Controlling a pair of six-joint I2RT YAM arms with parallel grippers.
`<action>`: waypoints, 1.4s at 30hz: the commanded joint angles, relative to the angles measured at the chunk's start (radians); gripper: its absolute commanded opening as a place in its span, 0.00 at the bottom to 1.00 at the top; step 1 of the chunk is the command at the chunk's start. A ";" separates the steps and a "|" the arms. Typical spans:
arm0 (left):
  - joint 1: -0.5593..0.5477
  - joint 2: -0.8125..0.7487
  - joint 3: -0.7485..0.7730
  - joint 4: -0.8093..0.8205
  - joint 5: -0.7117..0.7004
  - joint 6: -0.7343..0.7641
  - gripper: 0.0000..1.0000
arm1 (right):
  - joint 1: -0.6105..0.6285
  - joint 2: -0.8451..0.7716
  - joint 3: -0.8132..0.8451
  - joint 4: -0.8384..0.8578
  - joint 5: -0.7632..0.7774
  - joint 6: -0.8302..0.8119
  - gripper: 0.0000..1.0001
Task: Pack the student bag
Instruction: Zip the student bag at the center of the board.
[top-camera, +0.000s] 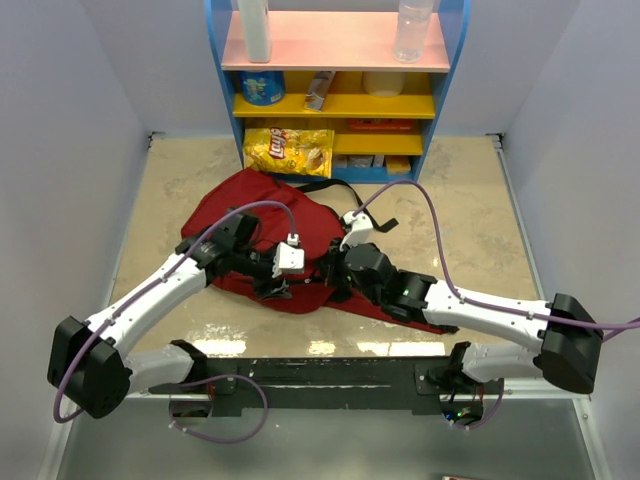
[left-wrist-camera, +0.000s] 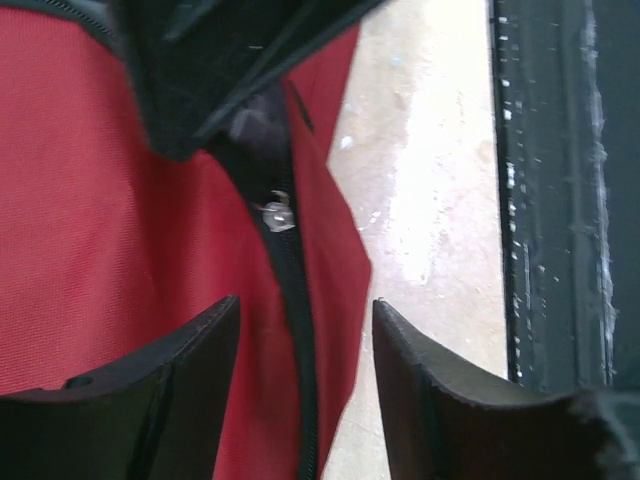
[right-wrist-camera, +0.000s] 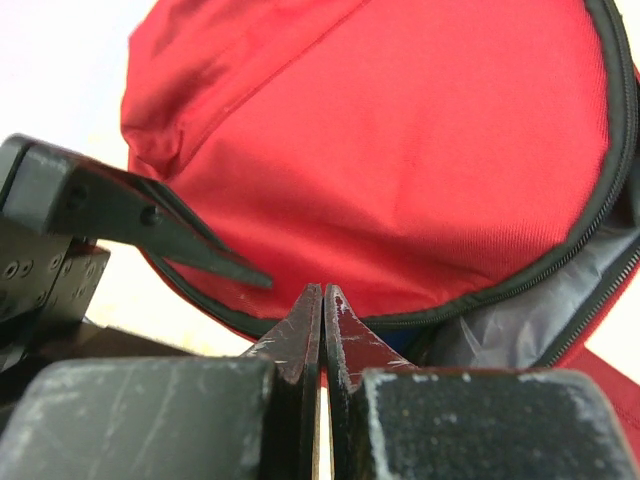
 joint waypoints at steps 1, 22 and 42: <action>-0.027 0.019 -0.019 0.134 -0.076 -0.102 0.54 | -0.001 -0.031 -0.021 0.044 0.001 0.035 0.00; -0.103 -0.060 -0.006 -0.020 -0.137 -0.041 0.00 | -0.007 -0.079 -0.014 -0.154 0.194 -0.006 0.00; -0.104 -0.209 0.004 -0.642 -0.148 0.451 0.00 | -0.212 0.045 0.072 -0.107 0.154 -0.156 0.00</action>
